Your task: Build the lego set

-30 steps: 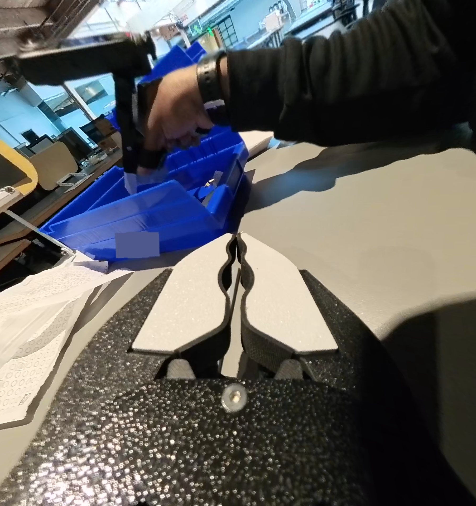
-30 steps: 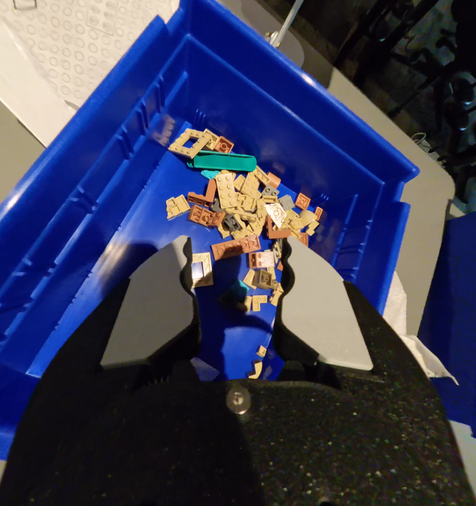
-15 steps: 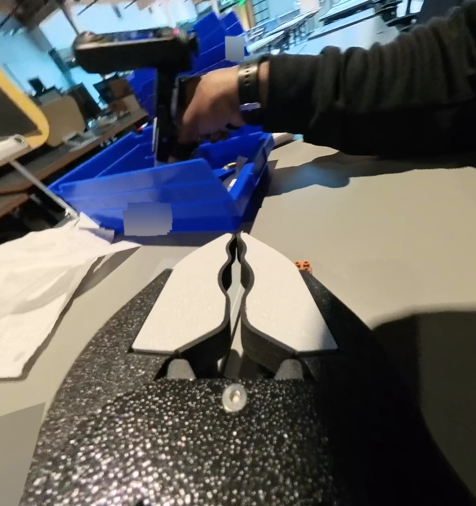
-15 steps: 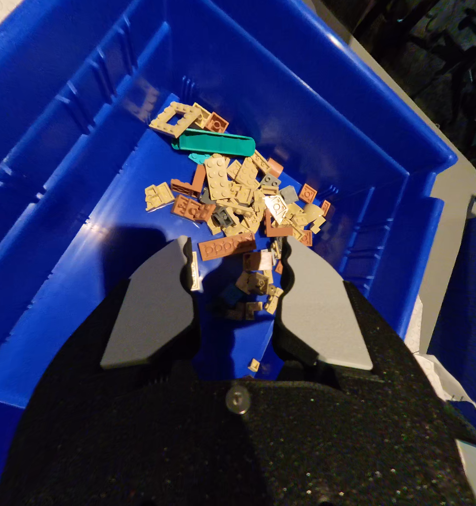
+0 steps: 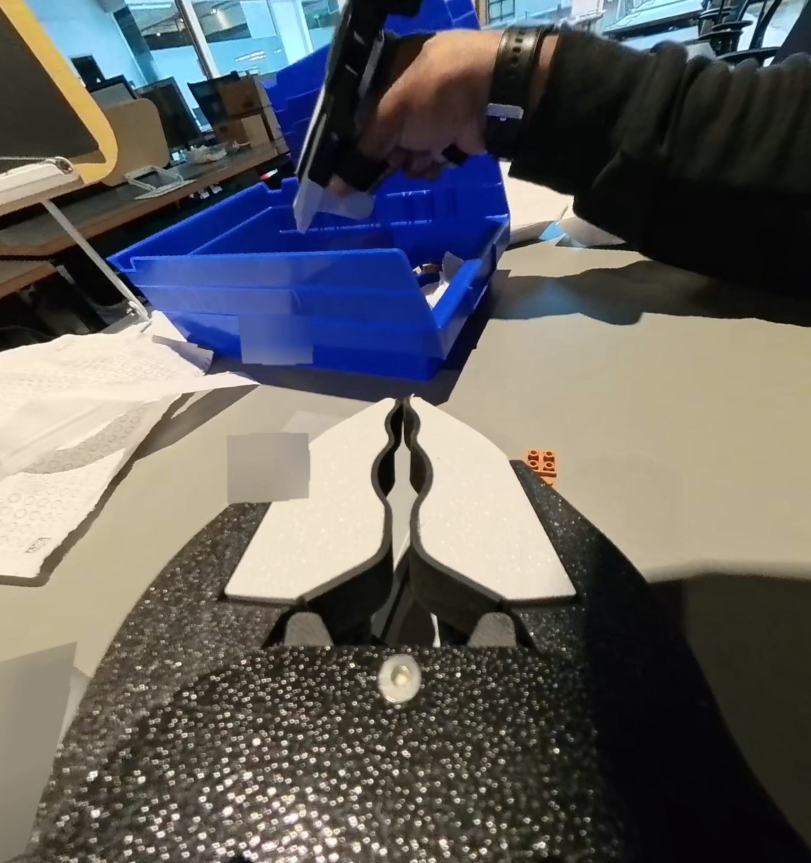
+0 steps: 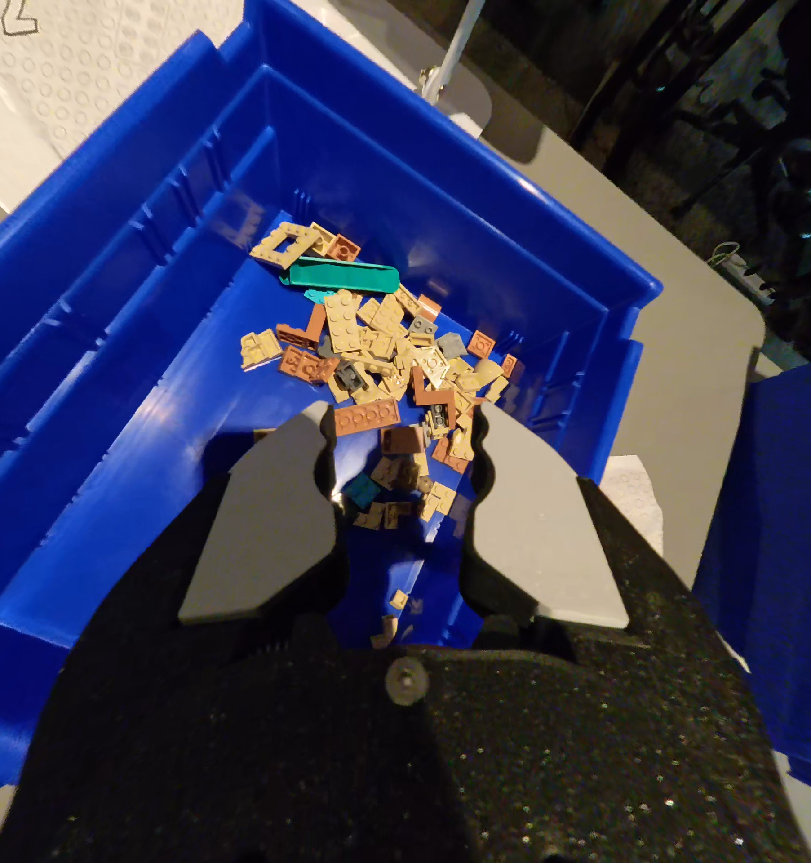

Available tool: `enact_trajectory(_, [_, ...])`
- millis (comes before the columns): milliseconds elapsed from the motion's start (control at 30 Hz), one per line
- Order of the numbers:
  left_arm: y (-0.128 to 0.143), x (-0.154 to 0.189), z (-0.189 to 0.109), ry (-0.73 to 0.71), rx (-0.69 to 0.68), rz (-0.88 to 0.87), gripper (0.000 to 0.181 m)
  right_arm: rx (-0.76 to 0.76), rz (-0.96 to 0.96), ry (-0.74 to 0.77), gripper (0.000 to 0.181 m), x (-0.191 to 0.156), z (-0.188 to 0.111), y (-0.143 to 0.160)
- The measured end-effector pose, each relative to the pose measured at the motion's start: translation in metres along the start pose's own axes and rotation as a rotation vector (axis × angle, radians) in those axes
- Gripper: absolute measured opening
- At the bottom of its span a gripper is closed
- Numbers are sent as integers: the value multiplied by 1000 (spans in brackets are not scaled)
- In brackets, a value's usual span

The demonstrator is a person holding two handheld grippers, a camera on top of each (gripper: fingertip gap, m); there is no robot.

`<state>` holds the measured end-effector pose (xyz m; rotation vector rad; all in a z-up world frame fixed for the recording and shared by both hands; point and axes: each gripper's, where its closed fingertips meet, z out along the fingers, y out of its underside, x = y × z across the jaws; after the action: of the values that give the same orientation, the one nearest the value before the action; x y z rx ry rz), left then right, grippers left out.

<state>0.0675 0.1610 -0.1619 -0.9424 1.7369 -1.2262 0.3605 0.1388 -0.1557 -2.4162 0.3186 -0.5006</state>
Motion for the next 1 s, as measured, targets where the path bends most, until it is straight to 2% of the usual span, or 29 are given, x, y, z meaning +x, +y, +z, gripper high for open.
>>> enact_trajectory(1000, [-1,-1,-1,1,7,-7,0,-33,-43,-81,57,-22,12,4])
